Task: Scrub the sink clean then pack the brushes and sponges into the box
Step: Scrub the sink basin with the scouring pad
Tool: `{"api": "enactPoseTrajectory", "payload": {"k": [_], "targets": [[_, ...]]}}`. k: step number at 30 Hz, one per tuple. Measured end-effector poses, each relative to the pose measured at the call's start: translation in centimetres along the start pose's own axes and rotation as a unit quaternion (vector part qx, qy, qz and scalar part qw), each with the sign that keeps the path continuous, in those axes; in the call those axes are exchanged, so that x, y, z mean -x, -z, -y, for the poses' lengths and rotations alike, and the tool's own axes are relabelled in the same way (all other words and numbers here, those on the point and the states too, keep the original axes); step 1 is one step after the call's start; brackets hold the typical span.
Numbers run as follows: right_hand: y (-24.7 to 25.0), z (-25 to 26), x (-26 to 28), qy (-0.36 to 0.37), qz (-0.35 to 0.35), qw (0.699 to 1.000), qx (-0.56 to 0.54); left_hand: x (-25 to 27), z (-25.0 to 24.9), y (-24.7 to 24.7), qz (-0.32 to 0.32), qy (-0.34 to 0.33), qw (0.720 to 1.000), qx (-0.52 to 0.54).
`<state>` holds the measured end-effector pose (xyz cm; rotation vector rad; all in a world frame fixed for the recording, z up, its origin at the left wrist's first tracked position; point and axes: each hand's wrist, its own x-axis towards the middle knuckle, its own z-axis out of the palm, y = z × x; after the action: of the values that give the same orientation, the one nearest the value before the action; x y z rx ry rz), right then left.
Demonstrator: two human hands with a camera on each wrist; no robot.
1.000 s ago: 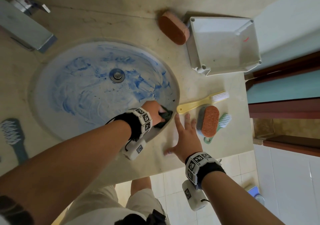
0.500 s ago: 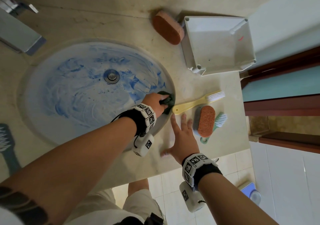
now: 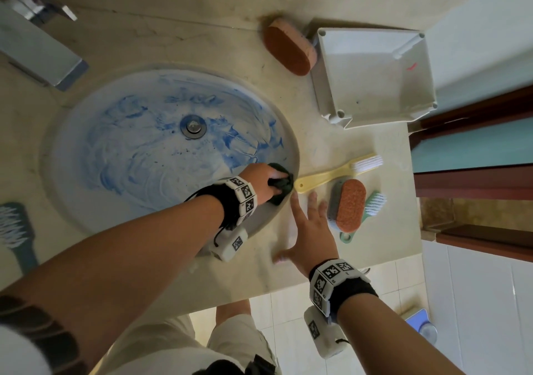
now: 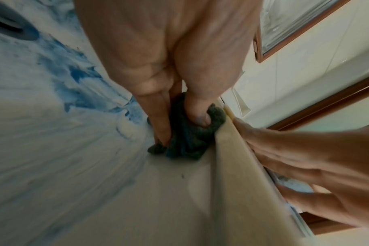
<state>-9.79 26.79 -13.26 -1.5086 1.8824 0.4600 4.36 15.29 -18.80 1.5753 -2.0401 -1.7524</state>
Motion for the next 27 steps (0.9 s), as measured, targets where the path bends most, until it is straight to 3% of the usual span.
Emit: {"api": "enactPoseTrajectory", "payload": {"k": [7,14,21,27], "targets": [[0.0,0.1,0.0,-0.002,-0.001,1.000,0.002,-1.3,-0.7,0.7,0.002,0.013,1.000,0.003],[0.2,0.2,0.1,-0.003,0.001,1.000,-0.002,0.2,1.5,-0.1,0.084,0.021,0.994,-0.066],[0.2,0.3,0.1,0.001,0.004,1.000,0.002,-1.8,-0.6,0.7,-0.002,0.018,1.000,0.006],[0.2,0.2,0.1,0.002,0.002,1.000,0.003,-1.9,-0.8,0.4,-0.019,0.028,0.999,0.018]]}}
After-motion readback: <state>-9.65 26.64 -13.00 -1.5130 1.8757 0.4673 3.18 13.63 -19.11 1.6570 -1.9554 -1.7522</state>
